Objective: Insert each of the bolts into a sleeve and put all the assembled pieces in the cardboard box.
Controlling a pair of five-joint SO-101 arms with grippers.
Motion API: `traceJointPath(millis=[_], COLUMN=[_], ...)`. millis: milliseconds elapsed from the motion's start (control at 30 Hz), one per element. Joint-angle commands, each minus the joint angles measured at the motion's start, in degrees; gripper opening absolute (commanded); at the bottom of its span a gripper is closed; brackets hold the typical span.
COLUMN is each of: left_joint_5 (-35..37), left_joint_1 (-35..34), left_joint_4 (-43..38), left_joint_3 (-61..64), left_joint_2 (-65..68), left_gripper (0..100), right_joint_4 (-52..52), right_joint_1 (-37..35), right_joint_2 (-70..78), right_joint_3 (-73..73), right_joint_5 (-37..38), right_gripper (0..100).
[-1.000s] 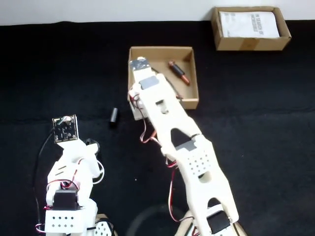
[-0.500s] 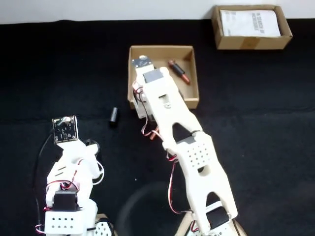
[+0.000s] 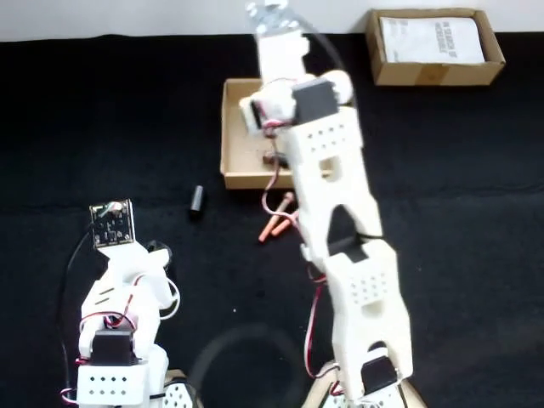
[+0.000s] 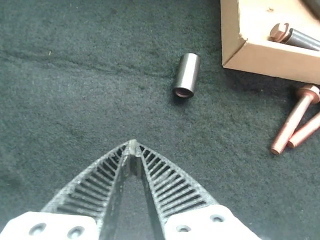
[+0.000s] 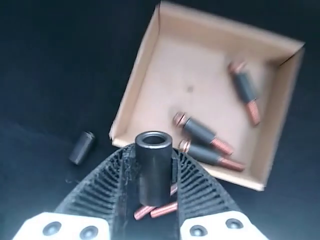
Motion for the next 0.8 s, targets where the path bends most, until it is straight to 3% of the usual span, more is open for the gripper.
traceJointPath(millis=[0,67,367,567,767], left_joint_5=[1.8,3.6,3.3,3.3,3.4], left_joint_1=[-0.7,-0.5,3.1,7.1,14.7], left_joint_4=[0.4,3.2,9.8,10.1,15.0], left_joint_3=[0.2,-0.9,-16.6,-36.5,-58.2], left_joint_2=[-0.5,-0.5,2.6,28.2,54.8], left_gripper=[12,17,17,17,17], right_joint_4=[0.7,0.7,0.7,0.7,0.5], right_joint_1=[1.1,0.9,1.0,1.4,10.1], right_joint_2=[-13.8,-20.4,-56.0,-74.7,-87.9], right_joint_3=[-1.2,2.9,37.8,58.0,74.8], right_joint_5=[0.6,0.6,0.6,0.4,0.6], right_gripper=[0.7,0.7,0.7,0.7,0.7])
